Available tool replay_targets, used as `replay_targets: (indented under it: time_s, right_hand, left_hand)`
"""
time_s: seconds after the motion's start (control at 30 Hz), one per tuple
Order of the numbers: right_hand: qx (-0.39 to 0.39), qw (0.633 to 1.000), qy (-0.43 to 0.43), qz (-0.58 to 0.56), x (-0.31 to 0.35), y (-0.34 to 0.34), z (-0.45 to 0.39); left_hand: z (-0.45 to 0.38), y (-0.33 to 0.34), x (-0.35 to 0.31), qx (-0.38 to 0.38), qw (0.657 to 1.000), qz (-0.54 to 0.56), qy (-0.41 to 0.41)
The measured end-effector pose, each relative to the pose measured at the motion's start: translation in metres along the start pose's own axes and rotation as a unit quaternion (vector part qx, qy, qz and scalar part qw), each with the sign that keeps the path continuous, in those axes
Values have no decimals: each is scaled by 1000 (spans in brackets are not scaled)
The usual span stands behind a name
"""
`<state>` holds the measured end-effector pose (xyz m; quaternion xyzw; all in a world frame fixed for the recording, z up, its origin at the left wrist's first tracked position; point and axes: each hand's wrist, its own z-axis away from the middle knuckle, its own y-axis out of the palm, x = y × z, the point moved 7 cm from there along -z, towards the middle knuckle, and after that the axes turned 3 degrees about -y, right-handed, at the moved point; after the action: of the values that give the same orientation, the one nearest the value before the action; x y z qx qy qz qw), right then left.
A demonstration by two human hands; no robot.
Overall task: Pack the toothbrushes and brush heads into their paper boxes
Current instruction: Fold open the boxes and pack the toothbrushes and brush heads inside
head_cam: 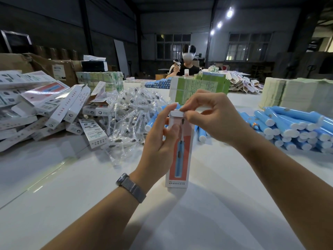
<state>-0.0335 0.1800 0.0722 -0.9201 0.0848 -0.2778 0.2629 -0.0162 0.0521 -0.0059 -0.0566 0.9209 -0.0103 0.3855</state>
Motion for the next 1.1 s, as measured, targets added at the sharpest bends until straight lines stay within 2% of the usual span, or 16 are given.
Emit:
replay_targets:
  time_s: [0.17, 0.33, 0.47, 0.7, 0.83, 1.1]
  right_hand:
    - [30, 997, -7, 75, 7, 1, -2]
    - [-36, 984, -83, 152, 20, 2, 1]
    - [-60, 993, -55, 85, 16, -3, 1]
    - [-33, 999, -19, 6, 9, -11, -1]
    - [8, 999, -13, -29, 7, -10, -2]
    - [40, 994, 7, -103, 0, -14, -1]
  left_hand:
    - [0, 0, 2, 2, 1000, -4, 3]
    - [0, 0, 6, -1, 1000, -7, 0]
    - [1, 3, 7, 10, 1000, -11, 3]
    - [2, 5, -2, 25, 998, -41, 42]
    - [2, 6, -3, 28, 998, -45, 36]
    - [1, 7, -6, 43, 999, 8, 22]
